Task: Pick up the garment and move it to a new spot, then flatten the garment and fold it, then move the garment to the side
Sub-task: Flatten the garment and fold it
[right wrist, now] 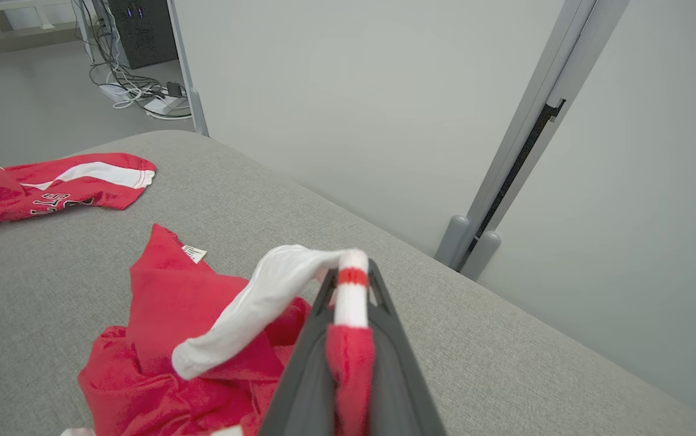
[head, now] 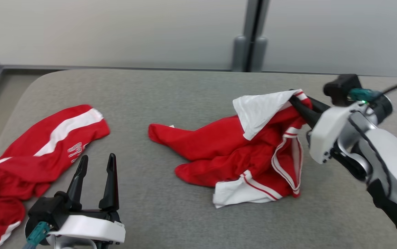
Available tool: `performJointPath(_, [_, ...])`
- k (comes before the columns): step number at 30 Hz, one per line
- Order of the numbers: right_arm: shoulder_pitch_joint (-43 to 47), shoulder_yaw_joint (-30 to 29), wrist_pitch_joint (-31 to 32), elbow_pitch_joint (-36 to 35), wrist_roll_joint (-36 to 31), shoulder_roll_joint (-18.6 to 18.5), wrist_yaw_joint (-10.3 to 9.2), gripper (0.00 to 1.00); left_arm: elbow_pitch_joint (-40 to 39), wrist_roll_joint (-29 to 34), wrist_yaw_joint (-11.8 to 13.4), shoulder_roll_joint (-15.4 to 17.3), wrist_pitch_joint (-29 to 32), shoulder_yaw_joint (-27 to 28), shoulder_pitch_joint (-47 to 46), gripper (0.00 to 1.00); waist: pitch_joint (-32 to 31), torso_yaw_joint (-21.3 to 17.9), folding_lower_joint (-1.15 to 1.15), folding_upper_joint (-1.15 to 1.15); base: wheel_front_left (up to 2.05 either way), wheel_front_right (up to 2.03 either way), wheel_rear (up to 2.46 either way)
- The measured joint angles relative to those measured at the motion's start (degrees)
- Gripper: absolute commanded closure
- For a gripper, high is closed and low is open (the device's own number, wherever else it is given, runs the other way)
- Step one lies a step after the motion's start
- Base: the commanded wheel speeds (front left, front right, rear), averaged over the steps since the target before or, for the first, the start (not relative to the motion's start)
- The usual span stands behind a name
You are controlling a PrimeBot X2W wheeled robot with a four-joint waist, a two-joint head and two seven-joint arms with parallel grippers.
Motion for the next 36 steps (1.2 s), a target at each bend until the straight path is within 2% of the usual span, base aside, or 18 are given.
performJointPath(6, [9.7,-7.8,-2.5,-9.4,1.6,-5.0,0.0,1.0,-1.2,0.3,0.4,1.0,1.0,-0.1,0.0,0.0,0.1,-6.3,0.0,0.0,0.0,0.0,0.0])
performJointPath(10, [16.2,-15.0,-4.2,-13.0,3.7,-7.3,0.0,1.0,-1.6,0.3,0.4,1.6,1.6,0.0,0.0,0.0,0.8,-9.5,0.0,0.0,0.0,0.0,0.0])
performJointPath(16, [23.6,-23.4,-5.8,-12.3,8.3,-7.2,0.0,1.0,-1.8,0.4,0.4,2.0,2.1,-0.3,-0.6,0.0,2.8,-11.8,0.0,0.0,0.0,0.0,0.0])
performJointPath(21, [25.0,-26.8,-5.9,-6.1,12.5,-5.9,0.0,1.0,-1.4,0.4,0.4,2.2,2.6,-0.8,-2.0,0.0,4.7,-11.8,0.0,0.0,0.0,0.0,0.0])
performJointPath(23, [25.0,-27.6,-5.8,-2.5,13.5,-5.5,-0.01,0.51,-1.1,0.4,0.4,2.1,2.6,-1.0,-2.5,0.0,5.1,-11.3,0.0,0.0,0.0,0.0,0.0])
performJointPath(24, [25.0,-27.7,-6.3,-0.8,13.2,-5.4,0.0,0.0,-0.9,0.4,0.3,2.1,2.6,-1.1,-2.7,0.0,5.2,-11.0,0.0,0.0,0.0,0.0,0.0])
performJointPath(31, [23.0,-31.2,-14.2,4.2,11.9,-2.9,0.0,0.0,0.1,0.0,0.4,2.0,2.1,-1.1,-2.7,0.0,3.9,-9.4,0.0,0.0,0.0,0.0,0.0])
performJointPath(36, [23.8,-32.6,-16.6,0.8,8.4,0.6,-0.05,0.0,0.2,-0.2,0.6,1.7,1.8,-1.2,-1.9,0.0,2.3,-8.1,0.0,0.0,0.0,0.0,0.0])
